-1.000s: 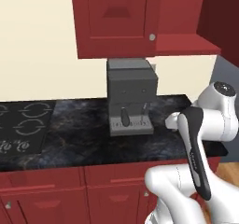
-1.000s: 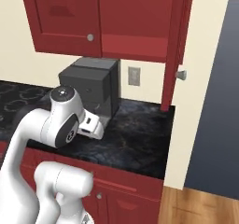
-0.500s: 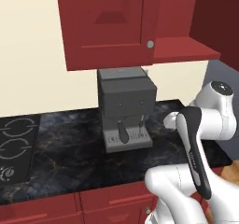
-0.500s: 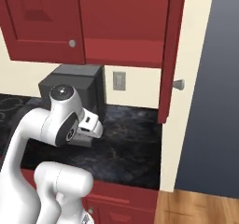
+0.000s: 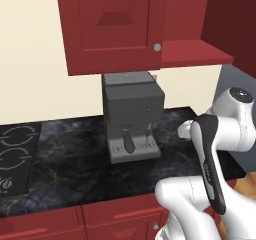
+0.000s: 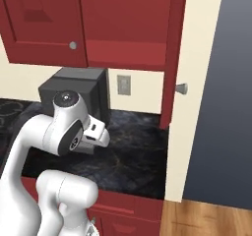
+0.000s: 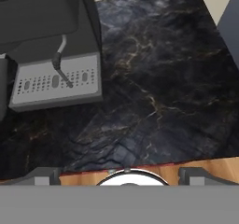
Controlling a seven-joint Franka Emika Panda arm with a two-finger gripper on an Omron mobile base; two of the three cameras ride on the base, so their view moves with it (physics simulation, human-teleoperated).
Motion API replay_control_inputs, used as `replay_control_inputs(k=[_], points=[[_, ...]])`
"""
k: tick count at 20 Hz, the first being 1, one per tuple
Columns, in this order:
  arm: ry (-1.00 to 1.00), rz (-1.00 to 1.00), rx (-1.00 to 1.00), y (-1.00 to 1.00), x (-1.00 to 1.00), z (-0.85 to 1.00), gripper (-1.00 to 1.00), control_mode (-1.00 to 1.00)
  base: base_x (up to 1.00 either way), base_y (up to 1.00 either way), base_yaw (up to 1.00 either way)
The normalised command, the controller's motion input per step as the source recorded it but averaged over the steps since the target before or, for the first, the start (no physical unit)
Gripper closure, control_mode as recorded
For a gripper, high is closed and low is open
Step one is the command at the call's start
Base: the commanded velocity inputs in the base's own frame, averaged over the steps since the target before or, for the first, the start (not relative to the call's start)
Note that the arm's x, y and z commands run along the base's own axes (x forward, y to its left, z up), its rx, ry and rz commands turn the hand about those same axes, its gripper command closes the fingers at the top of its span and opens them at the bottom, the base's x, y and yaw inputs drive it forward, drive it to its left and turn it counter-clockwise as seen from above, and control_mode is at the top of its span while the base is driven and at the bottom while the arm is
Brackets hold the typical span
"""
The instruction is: Open the cabinet. Pick the bar soap and place it next to the sink. Then close the cabinet.
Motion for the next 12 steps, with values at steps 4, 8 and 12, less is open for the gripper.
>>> replay_control_inputs(k=[4,8,12], points=[[0.00,0.00,0.00,0.00,0.00,0.00,-1.00,1.00,0.57,-0.36,0.35],[0.00,0.00,0.00,0.00,0.00,0.00,-1.00,1.00,0.00,-0.02,0.03],[0.00,0.00,0.00,0.00,0.00,0.00,-1.00,1.00,0.00,0.00,0.00]])
